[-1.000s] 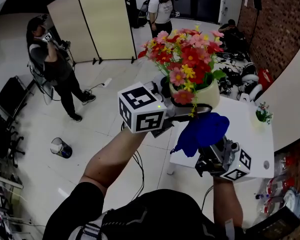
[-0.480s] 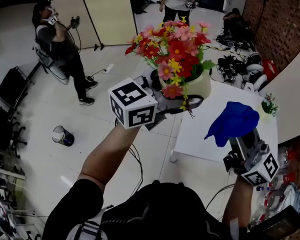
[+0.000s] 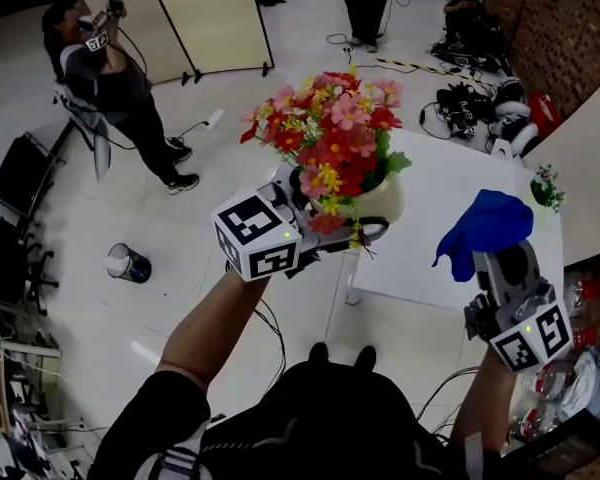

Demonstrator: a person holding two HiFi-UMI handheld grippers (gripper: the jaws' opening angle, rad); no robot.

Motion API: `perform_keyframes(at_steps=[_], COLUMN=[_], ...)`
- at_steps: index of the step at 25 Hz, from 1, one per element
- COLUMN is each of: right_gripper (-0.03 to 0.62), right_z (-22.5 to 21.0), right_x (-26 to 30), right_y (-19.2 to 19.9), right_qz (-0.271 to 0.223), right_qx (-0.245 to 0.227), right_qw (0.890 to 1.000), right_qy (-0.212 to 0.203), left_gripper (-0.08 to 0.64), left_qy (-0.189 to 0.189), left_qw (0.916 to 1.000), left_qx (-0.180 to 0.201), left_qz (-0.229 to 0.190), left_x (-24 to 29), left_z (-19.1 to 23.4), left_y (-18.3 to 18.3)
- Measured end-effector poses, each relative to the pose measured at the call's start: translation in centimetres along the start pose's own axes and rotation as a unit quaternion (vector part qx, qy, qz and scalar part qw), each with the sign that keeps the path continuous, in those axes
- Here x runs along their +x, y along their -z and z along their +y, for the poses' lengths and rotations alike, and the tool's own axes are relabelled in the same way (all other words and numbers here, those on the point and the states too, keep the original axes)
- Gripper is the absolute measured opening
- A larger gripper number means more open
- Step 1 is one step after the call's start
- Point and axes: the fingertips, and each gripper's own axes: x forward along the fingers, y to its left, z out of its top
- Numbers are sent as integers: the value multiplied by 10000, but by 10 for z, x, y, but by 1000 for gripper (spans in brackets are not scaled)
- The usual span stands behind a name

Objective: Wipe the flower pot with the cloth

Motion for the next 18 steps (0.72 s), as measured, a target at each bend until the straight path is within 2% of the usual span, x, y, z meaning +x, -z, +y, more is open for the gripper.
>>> perform_keyframes(at_steps=[6, 11, 16, 18], right_gripper=[64, 64, 64, 64], right_z=[-15, -14, -19, -23], right_x=[7, -8, -1, -8], right_y=[20, 54, 81, 93], right_qz=[121, 333, 543, 593], right_qx=[-50, 180, 426, 449], right_qw=[9991, 9959, 9930, 9919], right_qy=[399, 827, 956, 1026], left_gripper=[580, 580, 580, 580], left_qy=[66, 348, 818, 911], left_qw=[9998, 9972, 9951, 9939], left_qx=[-95, 311, -70, -97], left_qz=[159, 583, 559, 606], left_x=[9, 16, 29, 37], left_z=[7, -8, -12, -15], left_y=[40, 110, 164, 190])
